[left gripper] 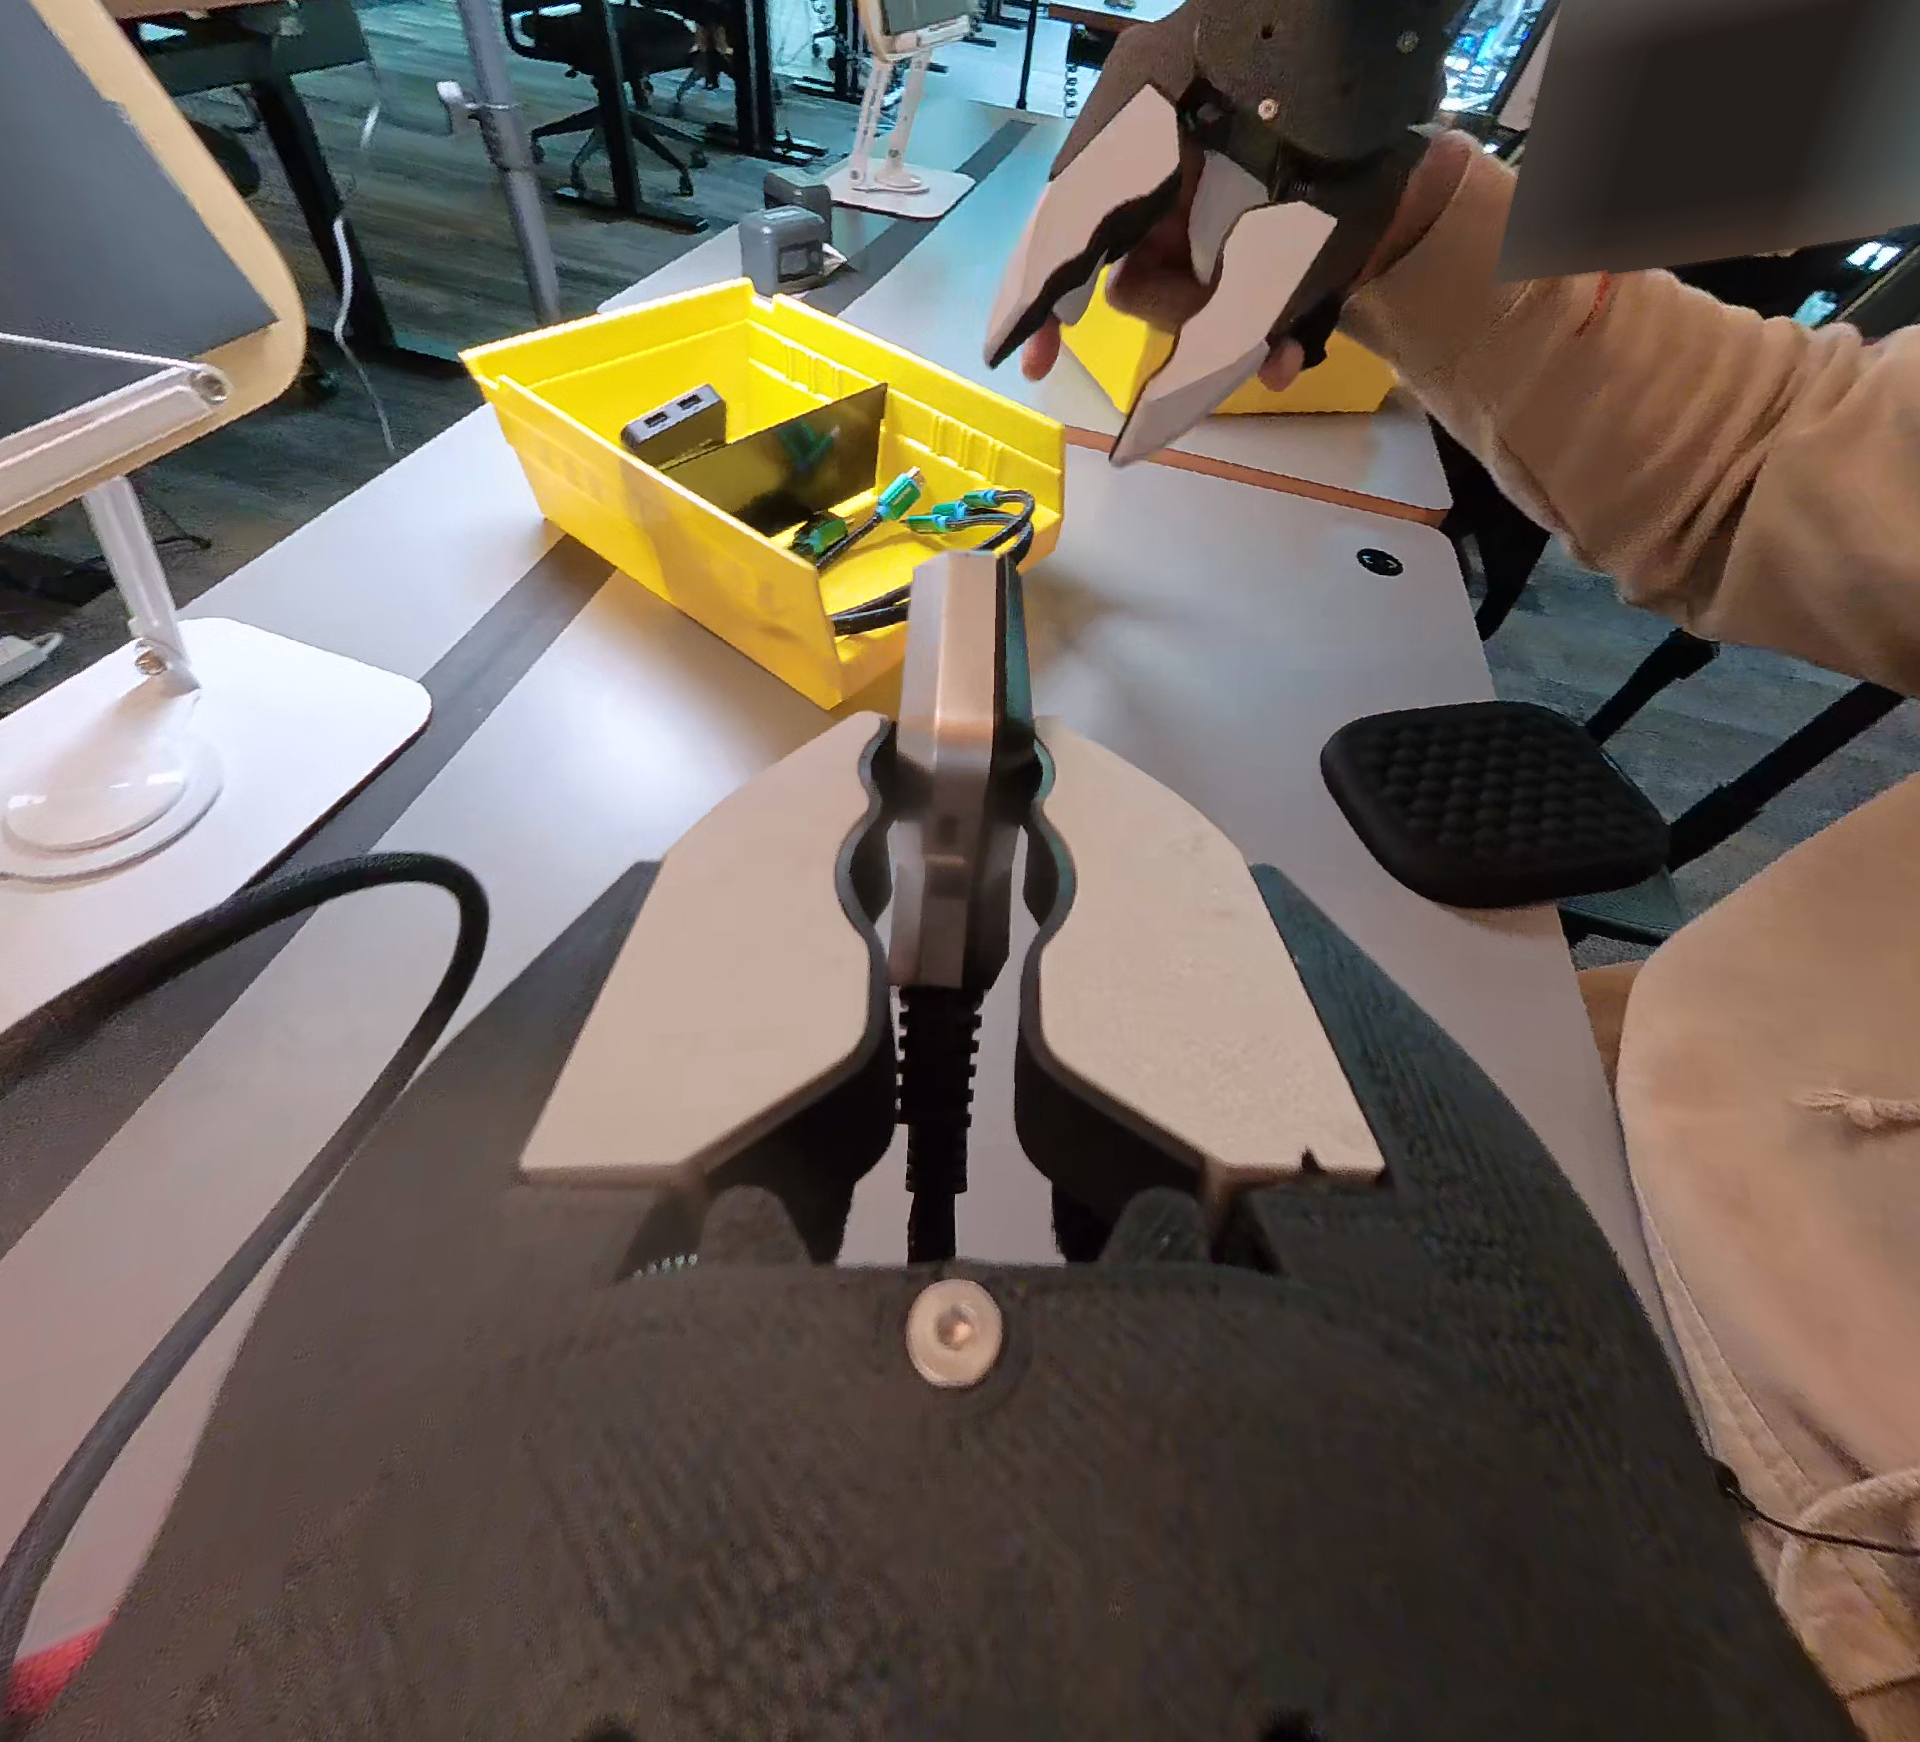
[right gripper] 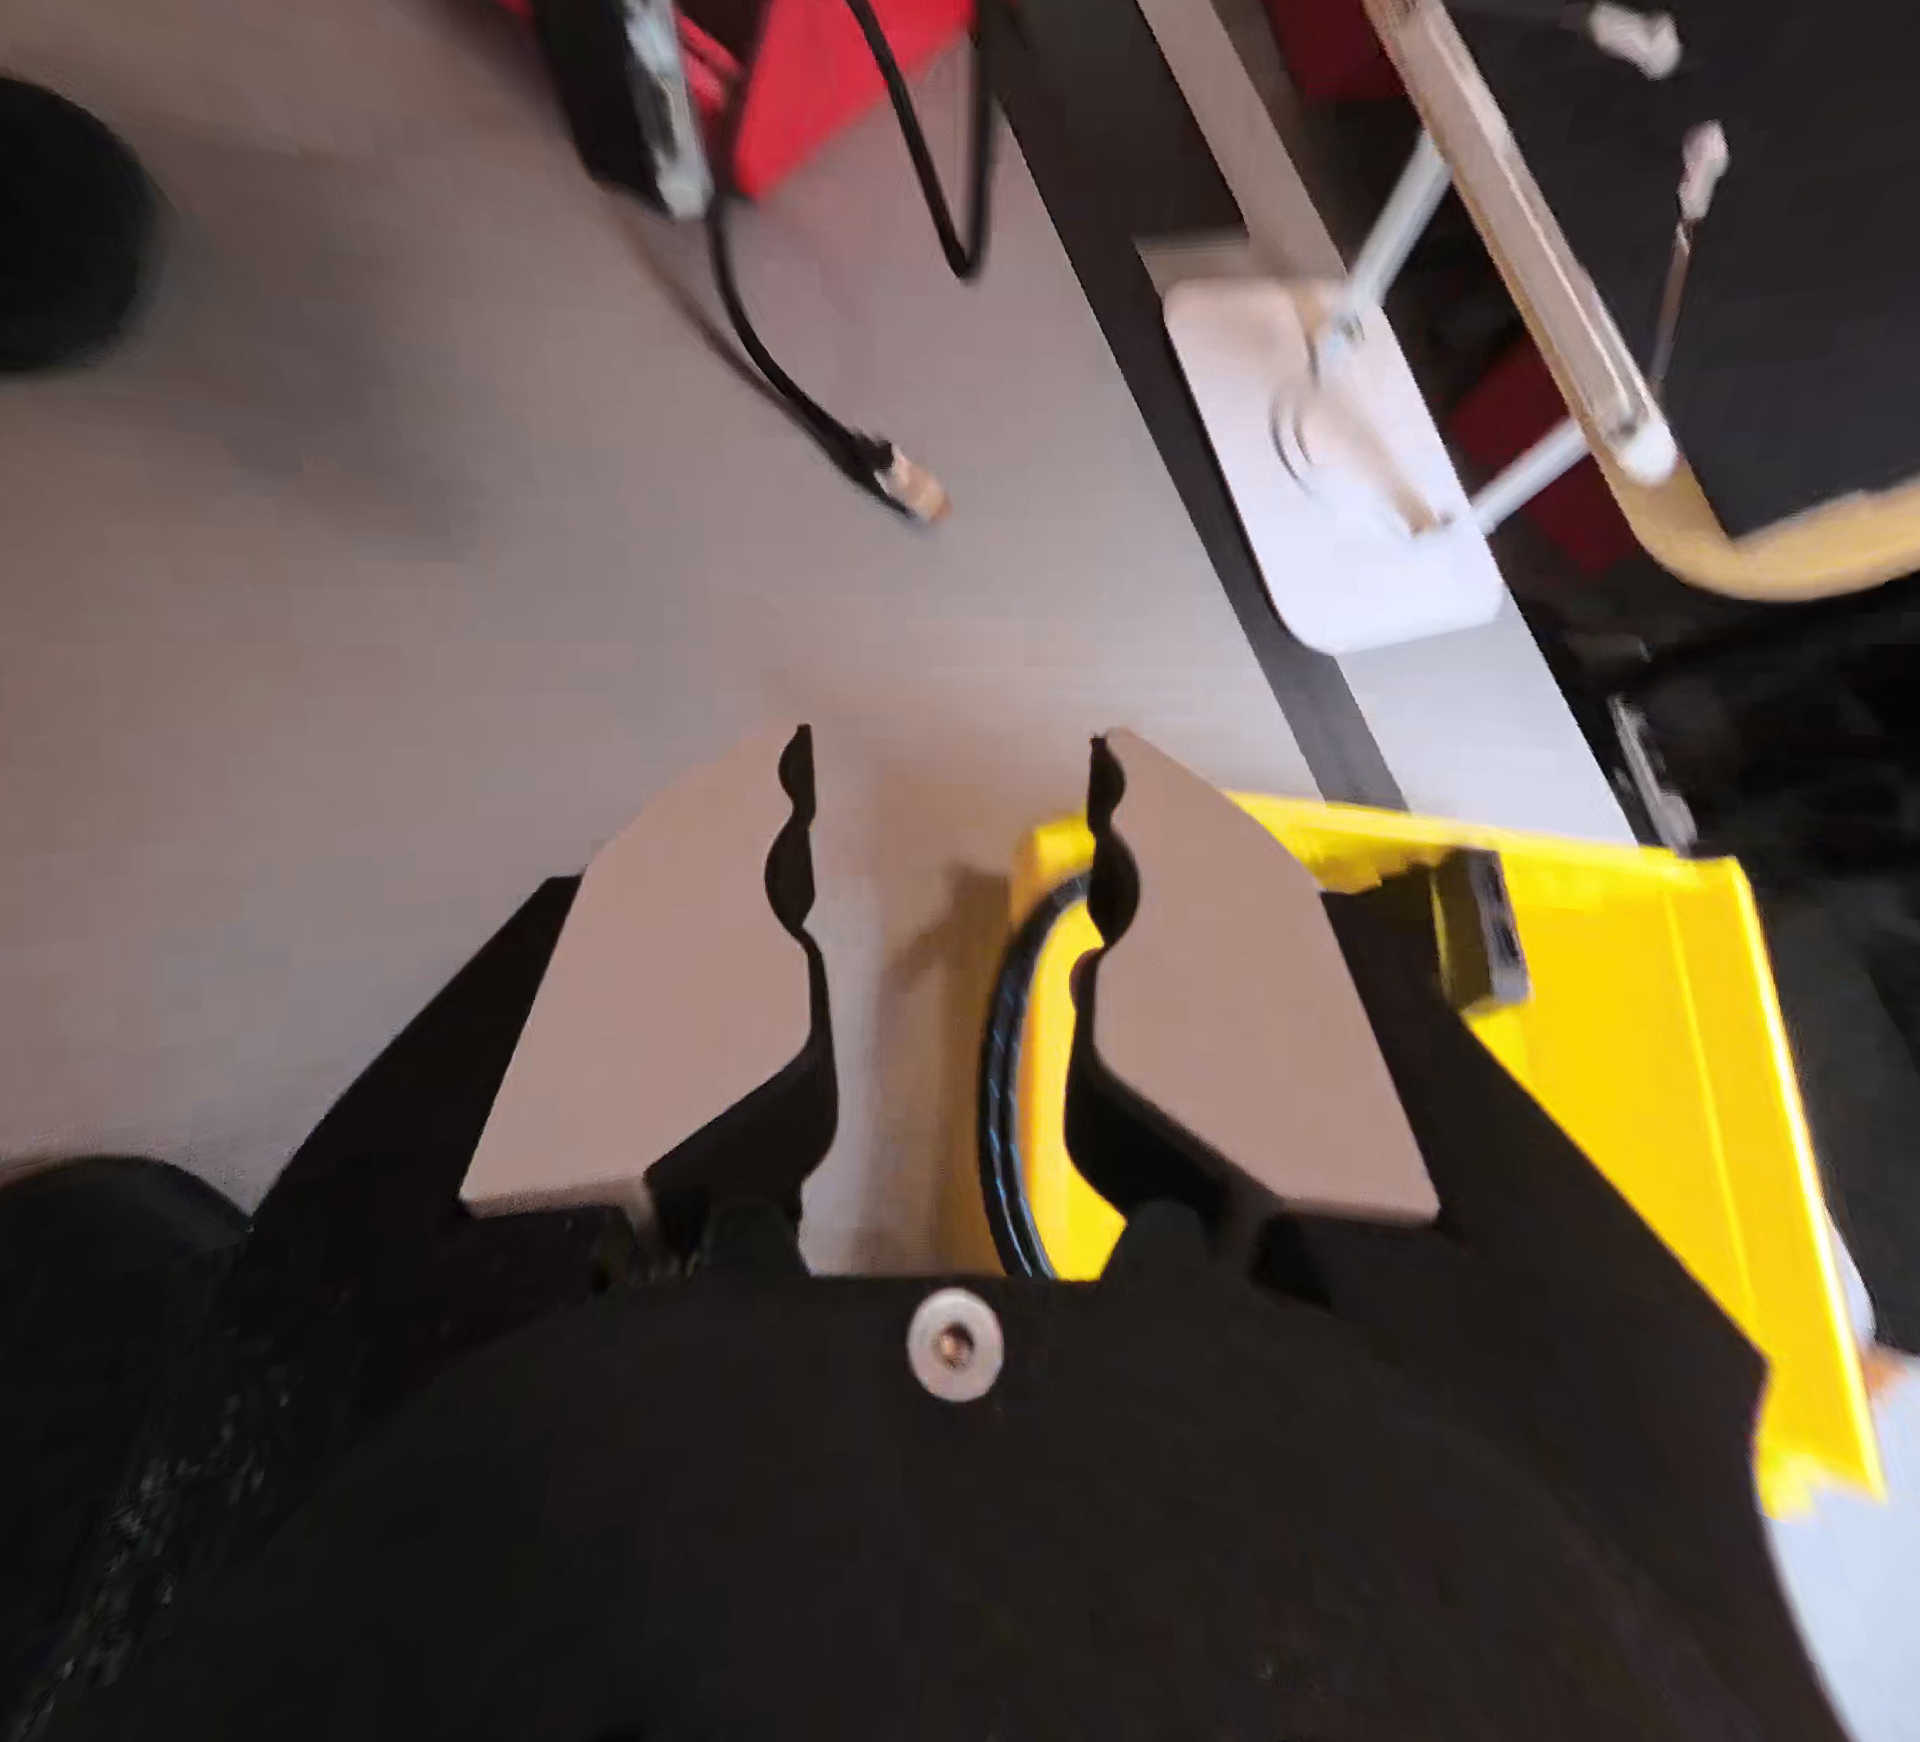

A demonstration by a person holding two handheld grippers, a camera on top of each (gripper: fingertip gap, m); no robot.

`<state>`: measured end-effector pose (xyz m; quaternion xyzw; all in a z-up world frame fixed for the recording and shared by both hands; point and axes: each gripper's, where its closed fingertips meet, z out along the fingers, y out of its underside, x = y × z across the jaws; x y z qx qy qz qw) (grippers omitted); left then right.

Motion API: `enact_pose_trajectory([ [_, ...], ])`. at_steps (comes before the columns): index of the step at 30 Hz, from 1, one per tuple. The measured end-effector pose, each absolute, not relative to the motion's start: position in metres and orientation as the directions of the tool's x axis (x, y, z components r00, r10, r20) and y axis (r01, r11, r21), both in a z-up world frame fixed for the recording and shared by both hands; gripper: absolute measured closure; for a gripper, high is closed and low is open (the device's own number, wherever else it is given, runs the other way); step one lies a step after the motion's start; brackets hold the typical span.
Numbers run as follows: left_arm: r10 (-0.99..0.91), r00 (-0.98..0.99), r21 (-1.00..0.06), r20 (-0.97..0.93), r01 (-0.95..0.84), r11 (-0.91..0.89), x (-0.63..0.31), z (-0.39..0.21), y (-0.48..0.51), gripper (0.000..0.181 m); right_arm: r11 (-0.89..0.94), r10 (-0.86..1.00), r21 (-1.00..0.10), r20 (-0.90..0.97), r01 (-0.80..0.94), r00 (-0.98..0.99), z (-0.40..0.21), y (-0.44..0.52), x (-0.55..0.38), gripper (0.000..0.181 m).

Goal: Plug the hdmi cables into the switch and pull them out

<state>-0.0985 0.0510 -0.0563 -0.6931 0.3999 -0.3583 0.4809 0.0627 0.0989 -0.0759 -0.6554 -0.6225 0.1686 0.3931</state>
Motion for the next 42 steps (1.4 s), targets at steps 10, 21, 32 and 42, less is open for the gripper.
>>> enact_pose_trajectory([
  [10,-0.938,0.345,-0.946,0.044,-0.287,-0.151,-0.065,-0.059,0.032,0.159,0.185,0.983,-0.86,0.162,0.476,-0.089,-0.081,0.033,-0.078,0.155],
  [21,-0.87,0.493,-0.999,0.034,0.02,-0.028,-0.147,0.02,0.029,0.147,0.325,0.931,-0.804,0.364,0.497,-0.021,0.002,0.055,-0.05,0.158],
  [32,-0.791,0.601,-0.941,0.114,-0.191,-0.281,-0.154,-0.065,0.075,0.122,0.384,0.886,-0.813,0.458,0.437,0.074,0.09,0.047,-0.009,0.159],
  [42,-0.84,0.45,-0.919,0.302,-0.096,-0.382,-0.017,-0.162,0.104,0.112,0.245,0.968,-0.959,0.251,0.141,0.025,0.087,0.004,0.027,0.159],
])
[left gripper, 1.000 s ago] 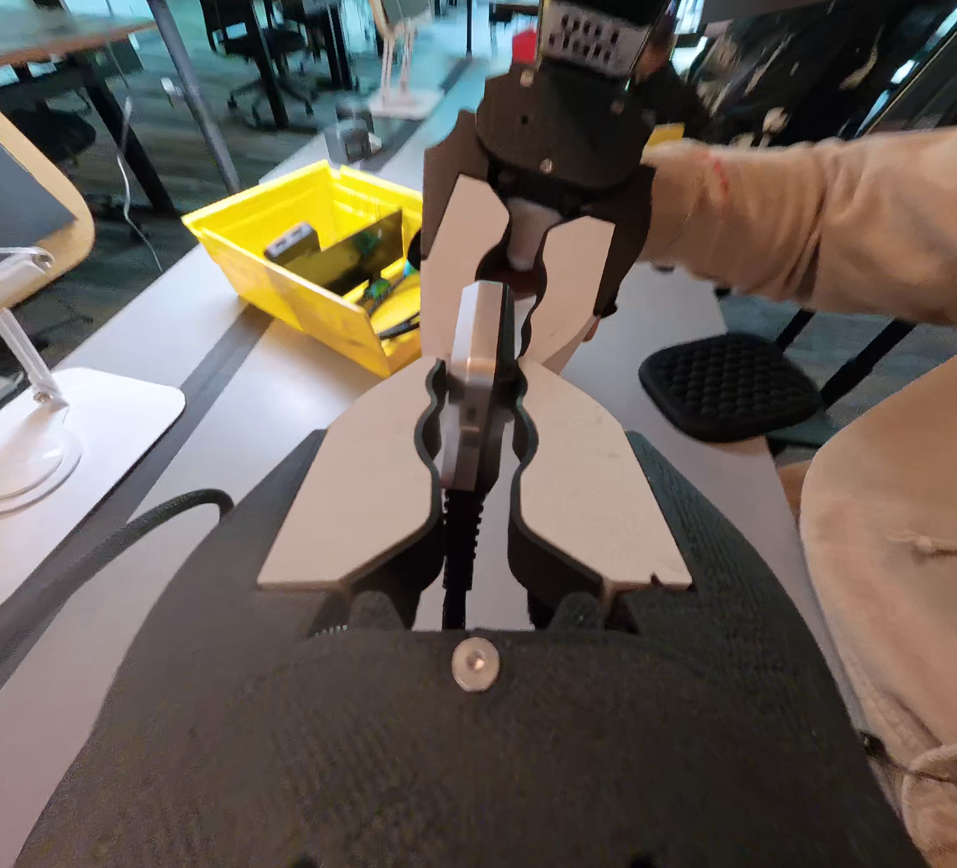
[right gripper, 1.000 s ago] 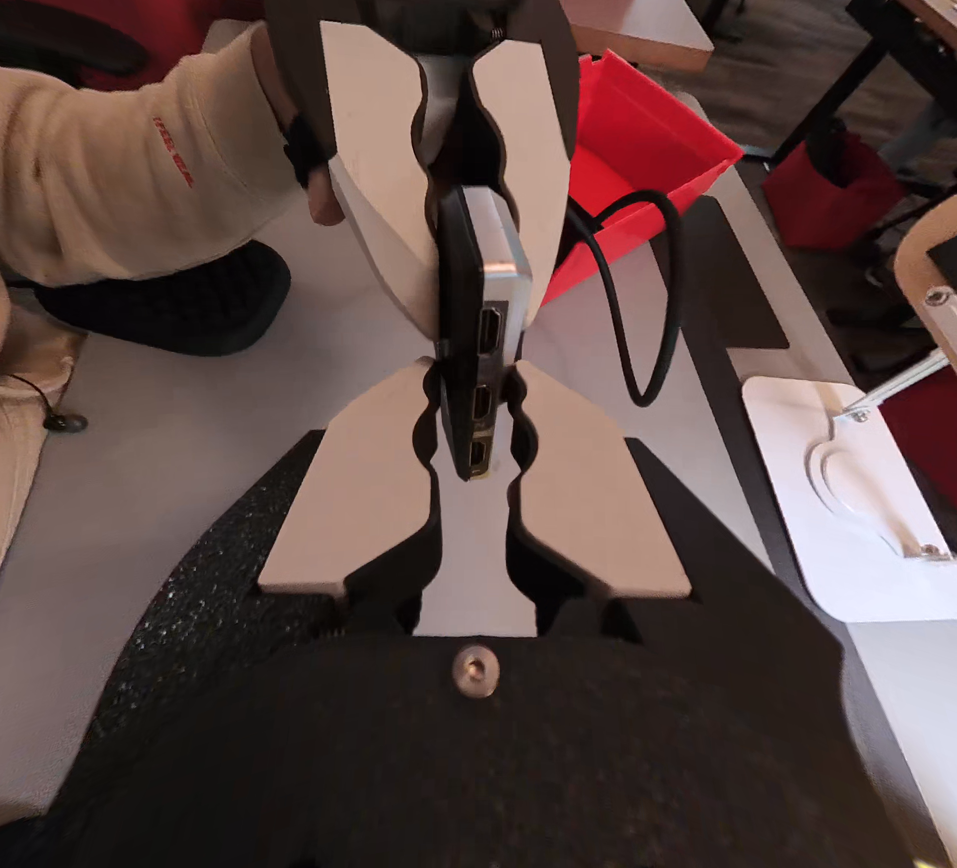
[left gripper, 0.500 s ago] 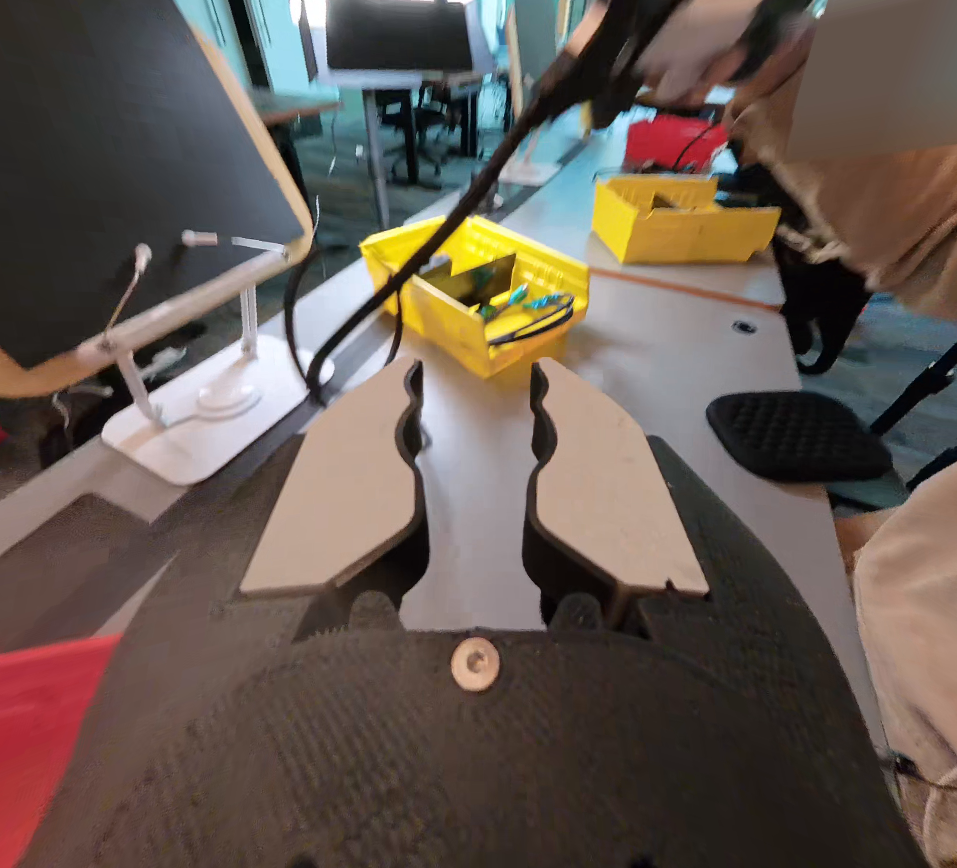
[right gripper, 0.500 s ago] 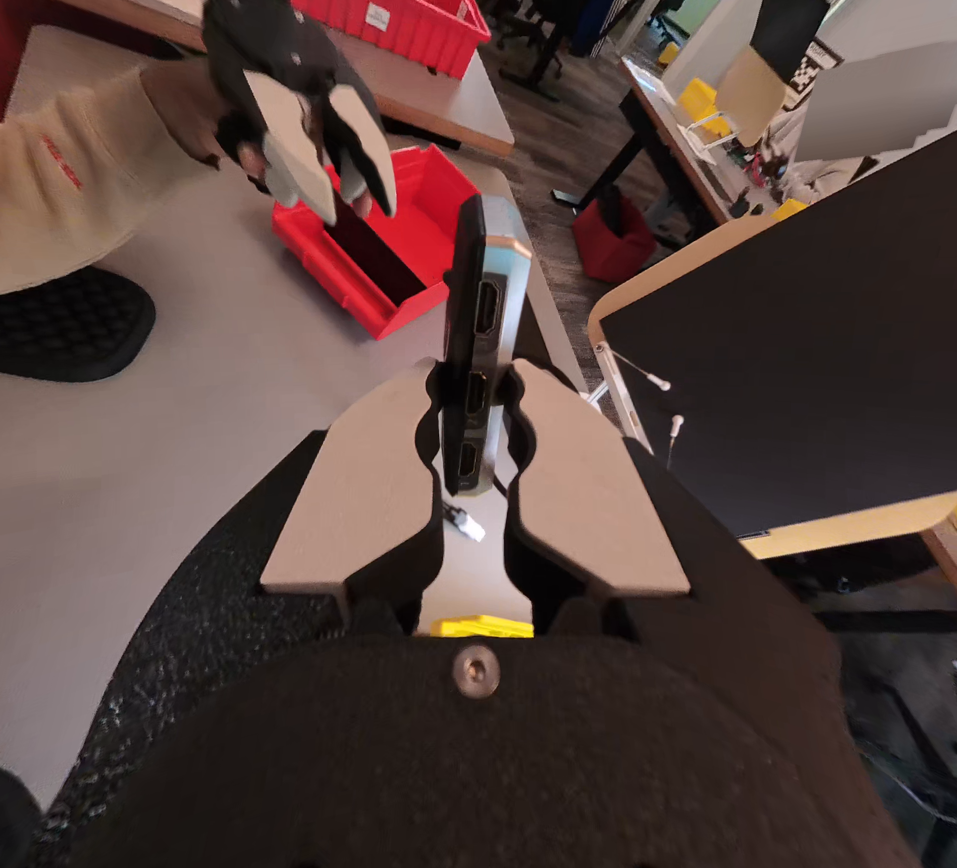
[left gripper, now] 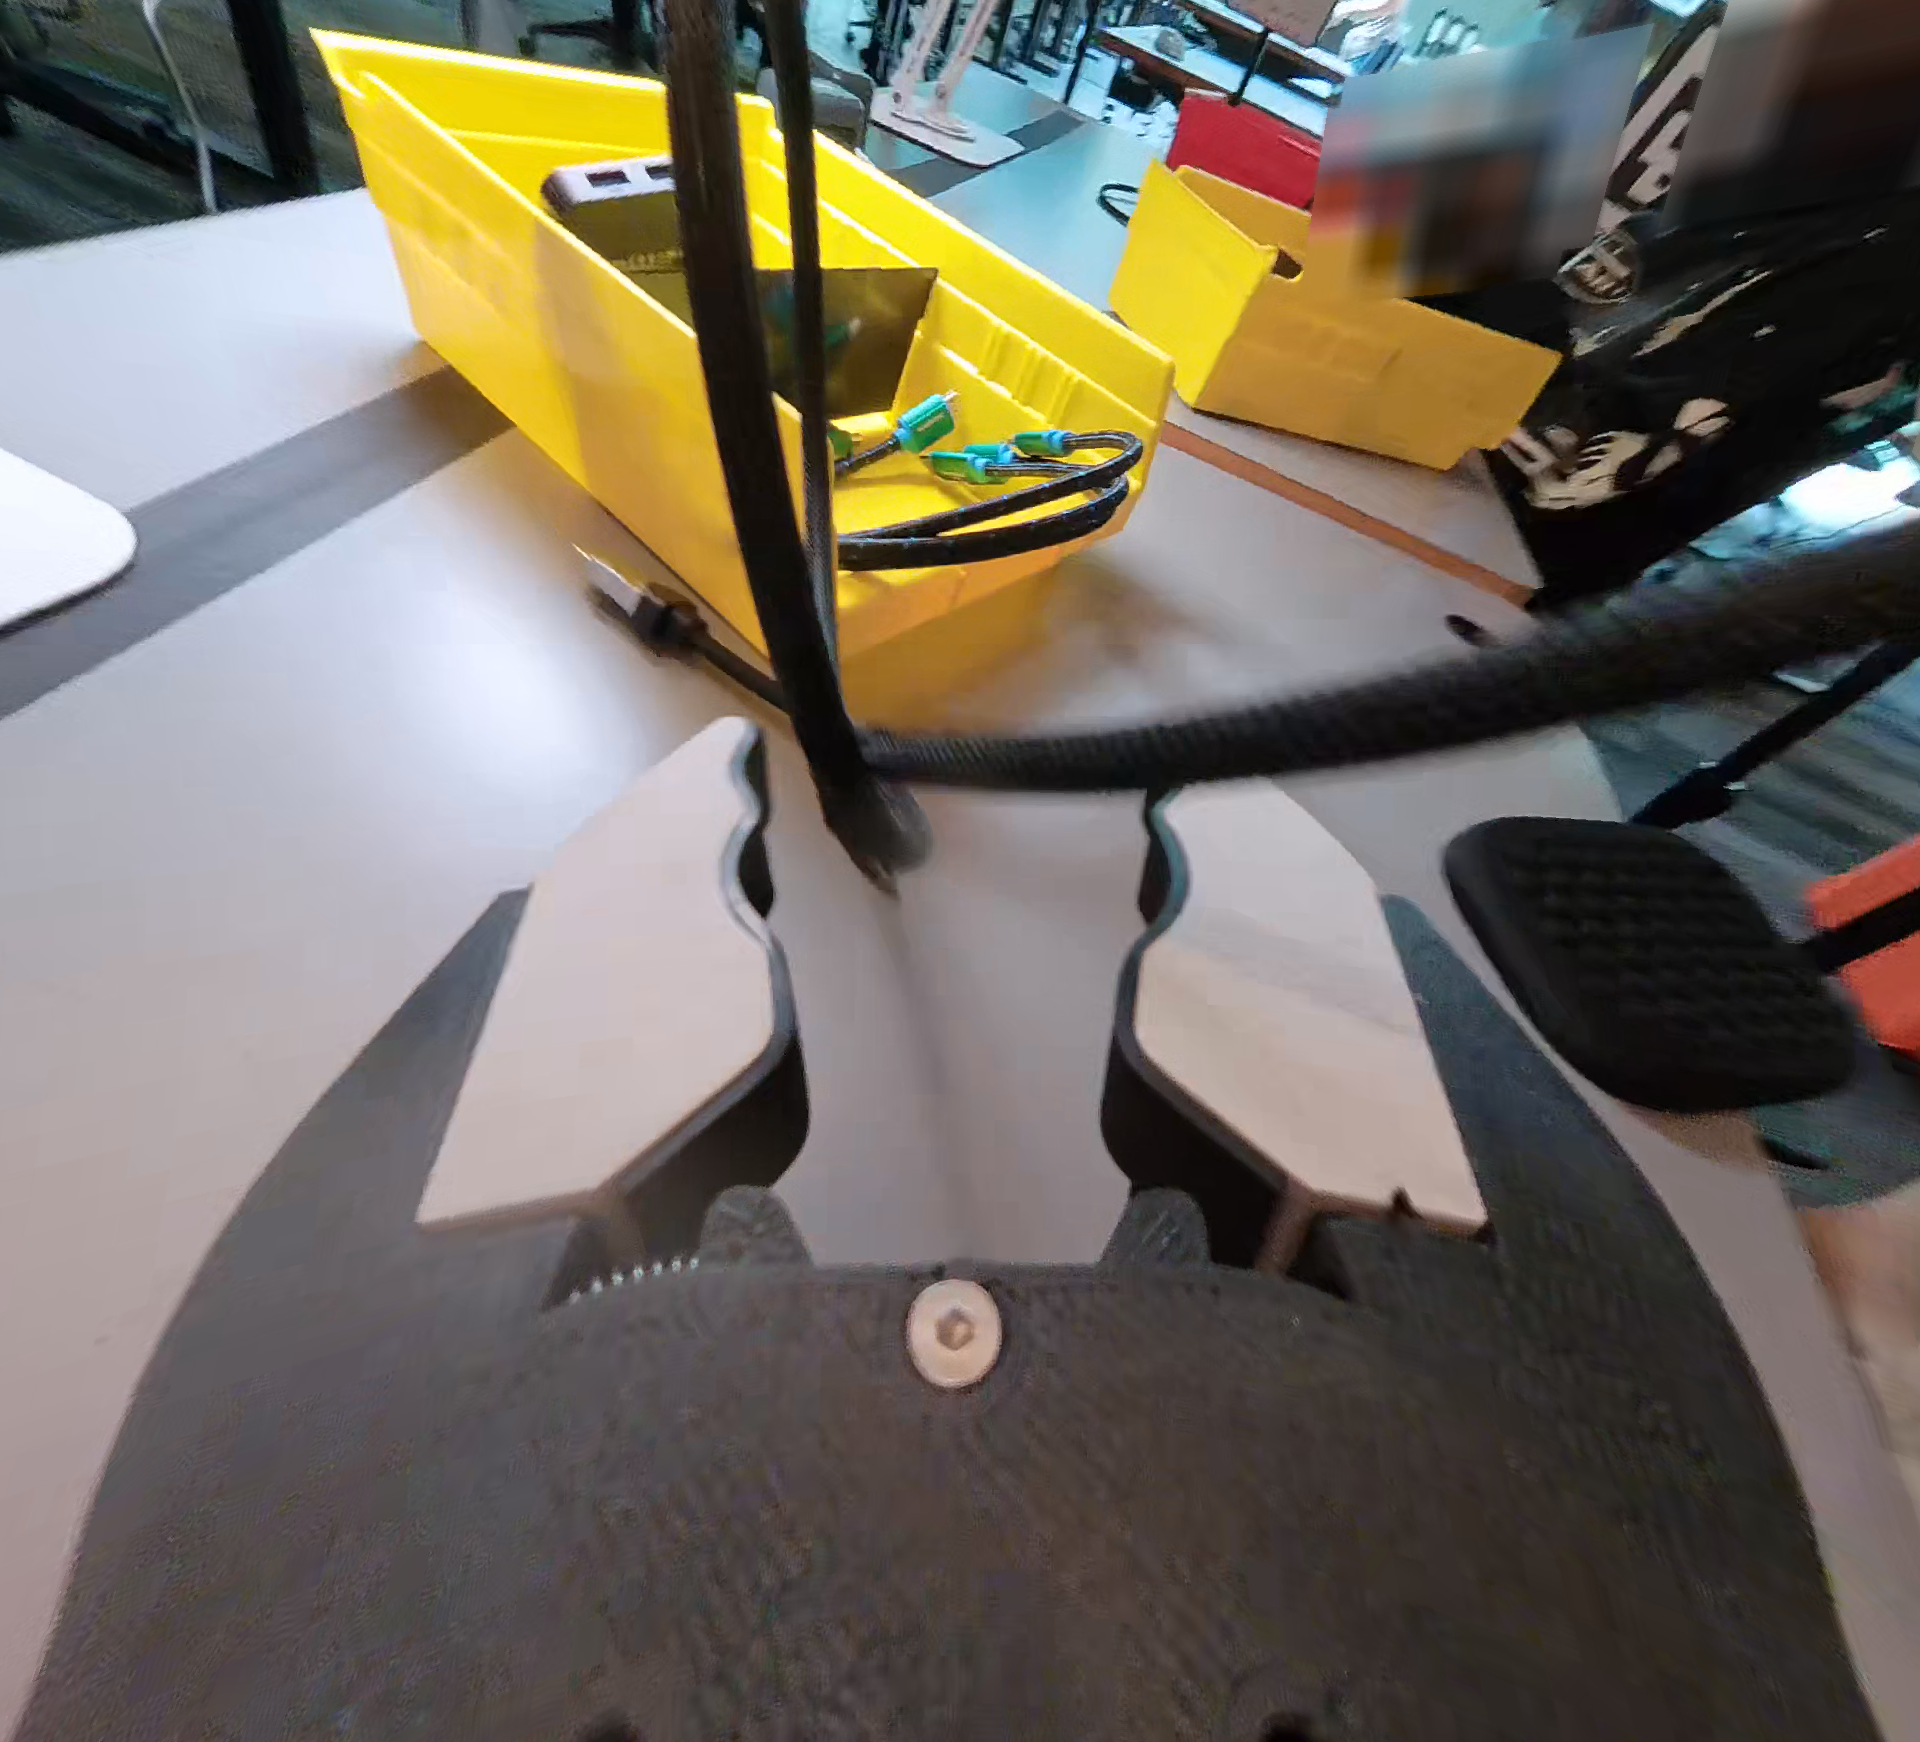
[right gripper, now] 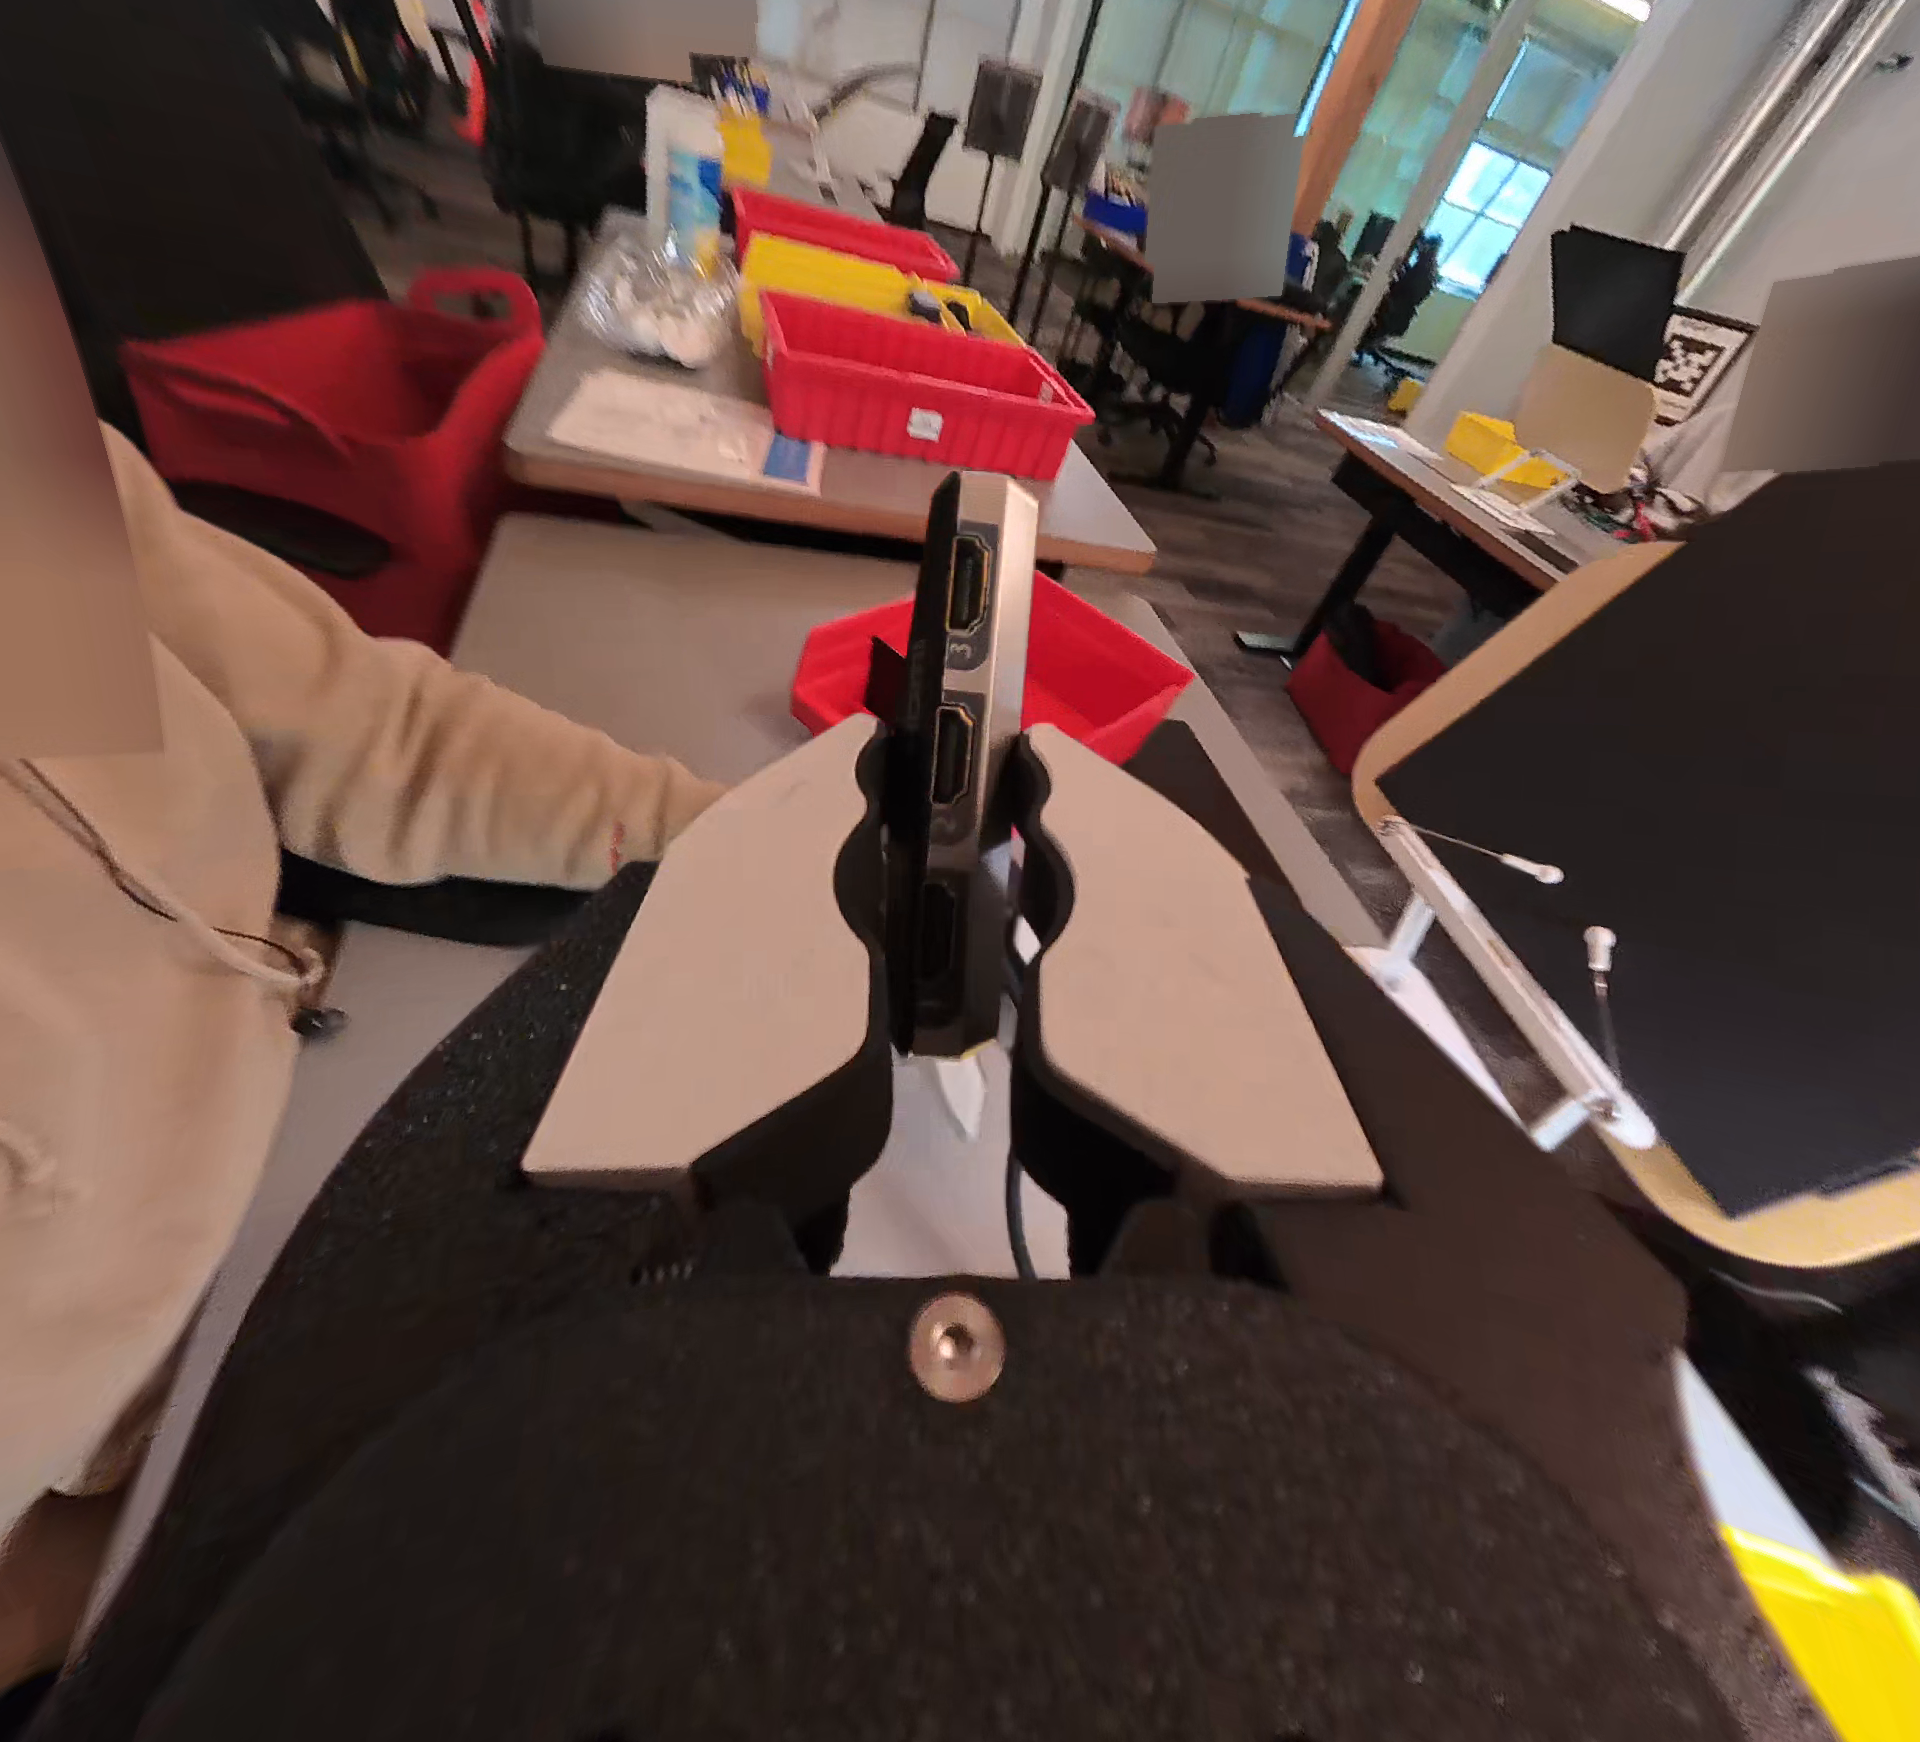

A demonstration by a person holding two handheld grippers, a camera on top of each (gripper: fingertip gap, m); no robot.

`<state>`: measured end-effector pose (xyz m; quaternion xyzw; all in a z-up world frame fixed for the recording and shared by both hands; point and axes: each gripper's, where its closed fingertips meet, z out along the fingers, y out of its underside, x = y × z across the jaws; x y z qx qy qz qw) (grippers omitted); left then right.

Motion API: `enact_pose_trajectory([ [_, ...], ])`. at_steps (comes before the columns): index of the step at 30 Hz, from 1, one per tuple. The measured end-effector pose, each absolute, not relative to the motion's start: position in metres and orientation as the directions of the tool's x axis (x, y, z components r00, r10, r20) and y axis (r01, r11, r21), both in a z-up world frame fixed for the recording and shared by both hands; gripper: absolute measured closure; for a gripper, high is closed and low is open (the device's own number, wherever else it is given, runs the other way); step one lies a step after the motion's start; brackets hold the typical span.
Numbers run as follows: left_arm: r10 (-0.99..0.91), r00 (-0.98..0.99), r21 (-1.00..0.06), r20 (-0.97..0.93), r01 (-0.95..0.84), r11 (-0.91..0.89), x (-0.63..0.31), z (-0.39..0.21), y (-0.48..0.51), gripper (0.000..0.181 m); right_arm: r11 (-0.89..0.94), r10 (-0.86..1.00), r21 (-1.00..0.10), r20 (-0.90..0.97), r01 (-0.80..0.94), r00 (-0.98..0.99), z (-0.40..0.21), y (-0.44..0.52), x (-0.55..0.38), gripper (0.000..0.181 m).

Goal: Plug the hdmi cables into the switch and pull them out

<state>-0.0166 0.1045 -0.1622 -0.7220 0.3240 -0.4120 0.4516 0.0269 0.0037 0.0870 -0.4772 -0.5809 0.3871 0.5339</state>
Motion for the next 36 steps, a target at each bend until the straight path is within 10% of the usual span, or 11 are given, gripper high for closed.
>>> enact_pose_trajectory([
  [7,-0.878,0.477,-0.978,0.04,-0.163,-0.133,-0.037,-0.137,0.1,0.169,0.078,0.991,-0.991,0.089,0.109,0.102,0.041,0.028,0.07,0.159],
  [18,-0.928,0.374,-0.976,-0.01,-0.205,-0.072,-0.053,-0.098,0.07,0.174,-0.187,0.976,-0.915,-0.131,0.358,0.176,-0.139,0.069,0.067,0.154],
  [36,-0.818,0.567,-0.957,-0.097,-0.28,-0.081,-0.073,-0.092,0.093,0.175,-0.3,0.935,-0.871,-0.349,0.388,-0.059,-0.195,0.014,0.045,0.167],
])
